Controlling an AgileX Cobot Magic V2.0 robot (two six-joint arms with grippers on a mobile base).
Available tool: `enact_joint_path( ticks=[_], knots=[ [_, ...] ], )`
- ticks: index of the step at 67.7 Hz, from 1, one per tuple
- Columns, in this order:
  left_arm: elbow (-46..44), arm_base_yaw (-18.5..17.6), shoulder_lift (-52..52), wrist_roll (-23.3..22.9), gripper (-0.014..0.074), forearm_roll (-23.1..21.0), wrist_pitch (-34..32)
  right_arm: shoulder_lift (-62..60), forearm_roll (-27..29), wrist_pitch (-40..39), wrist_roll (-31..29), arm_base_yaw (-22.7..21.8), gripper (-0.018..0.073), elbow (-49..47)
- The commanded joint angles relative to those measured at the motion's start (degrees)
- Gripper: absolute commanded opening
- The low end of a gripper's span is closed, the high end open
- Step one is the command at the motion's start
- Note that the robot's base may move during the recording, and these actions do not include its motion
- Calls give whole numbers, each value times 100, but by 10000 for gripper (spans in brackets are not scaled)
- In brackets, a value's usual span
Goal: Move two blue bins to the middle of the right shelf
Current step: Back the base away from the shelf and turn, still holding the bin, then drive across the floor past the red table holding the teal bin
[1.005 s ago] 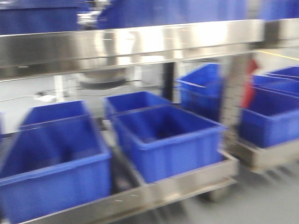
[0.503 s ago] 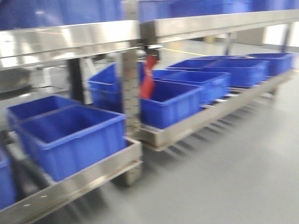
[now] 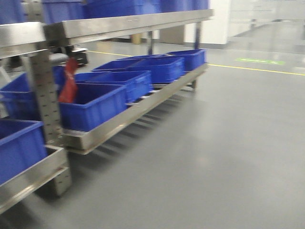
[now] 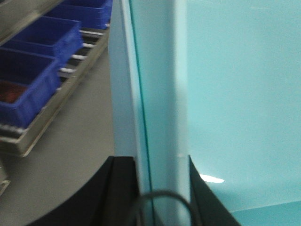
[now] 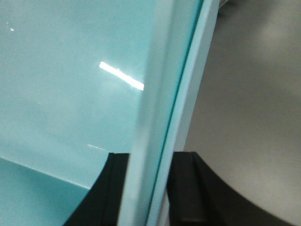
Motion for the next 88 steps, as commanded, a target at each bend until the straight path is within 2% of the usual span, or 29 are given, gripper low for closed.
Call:
enact_joint_path(
  ticks=[1, 88],
  knots=[
    [-113, -21, -128, -55, -111, -380, -728, -76, 244, -327, -189, 14, -154, -74],
    [-113, -21, -128, -55, -111, -380, -728, -76, 244, -327, -189, 14, -154, -74]
  ],
)
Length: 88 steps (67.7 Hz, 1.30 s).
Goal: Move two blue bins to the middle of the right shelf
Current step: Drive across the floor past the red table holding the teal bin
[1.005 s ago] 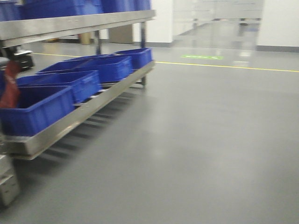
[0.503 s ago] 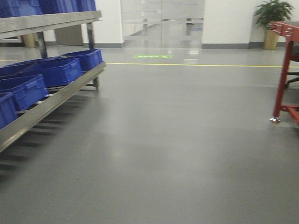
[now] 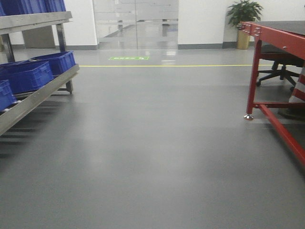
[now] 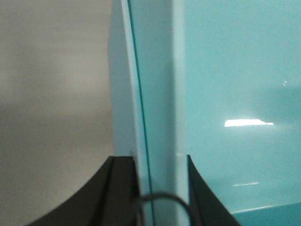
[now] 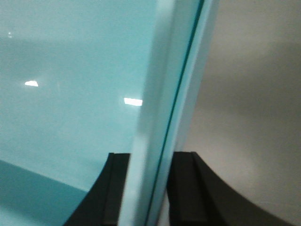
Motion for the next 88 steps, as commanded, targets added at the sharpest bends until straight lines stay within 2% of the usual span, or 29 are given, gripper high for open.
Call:
enact_joint_path(
  ticks=[1, 88],
  knots=[
    [-113, -21, -128, -40, -111, -368, -728, -76, 244, -327, -189, 21, -154, -74],
    [-113, -21, -128, -40, -111, -368, -739, -76, 244, -338, -189, 21, -154, -74]
  ],
)
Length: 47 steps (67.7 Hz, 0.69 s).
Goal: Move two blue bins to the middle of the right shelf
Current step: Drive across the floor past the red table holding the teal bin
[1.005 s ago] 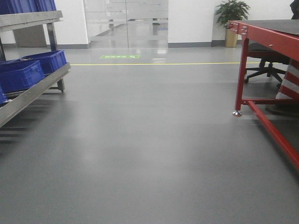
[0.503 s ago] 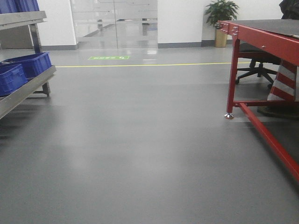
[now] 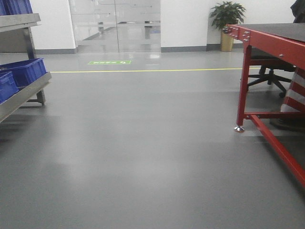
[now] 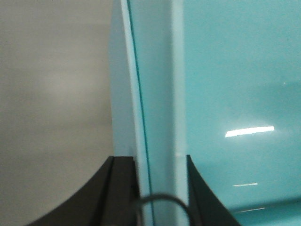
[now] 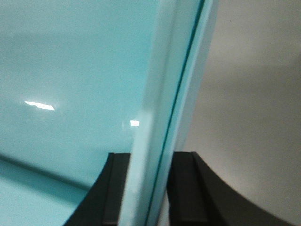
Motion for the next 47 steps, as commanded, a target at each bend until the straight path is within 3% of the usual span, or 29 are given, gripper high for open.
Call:
enact_joint_path(
  ticks=[1, 47],
  knots=[
    [-113, -21, -128, -40, -111, -368, -739, -76, 244, -338, -189, 21, -154, -74],
    [-113, -21, -128, -40, -111, -368, -739, -76, 244, -361, -189, 21, -154, -74]
  ],
)
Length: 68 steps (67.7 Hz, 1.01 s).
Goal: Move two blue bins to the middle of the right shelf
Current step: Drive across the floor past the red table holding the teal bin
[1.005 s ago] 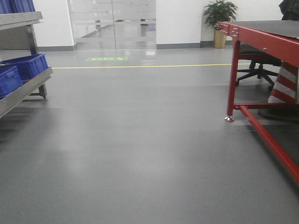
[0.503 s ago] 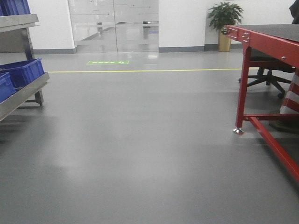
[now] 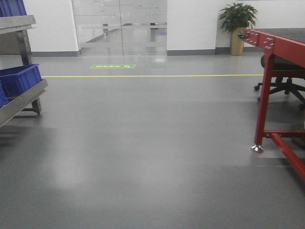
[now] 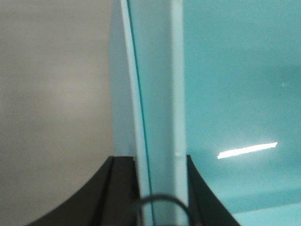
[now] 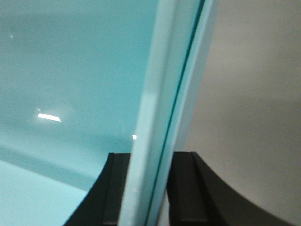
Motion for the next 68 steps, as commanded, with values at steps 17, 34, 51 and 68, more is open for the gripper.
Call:
enact_joint_path(
  ticks=[17, 34, 51, 68],
  knots=[
    [-113, -21, -128, -40, -111, -368, -739, -76, 244, -375, -189, 21, -154, -74],
    [-113, -21, -128, -40, -111, -368, -739, -76, 244, -398, -189, 21, -154, -74],
    [-113, -21, -128, -40, -111, -368, -739, -76, 244, -410, -189, 21, -154, -74],
    [-113, -21, -128, -40, -111, -368, -749, -76, 244, -426, -189, 21, -154, -74]
  ],
)
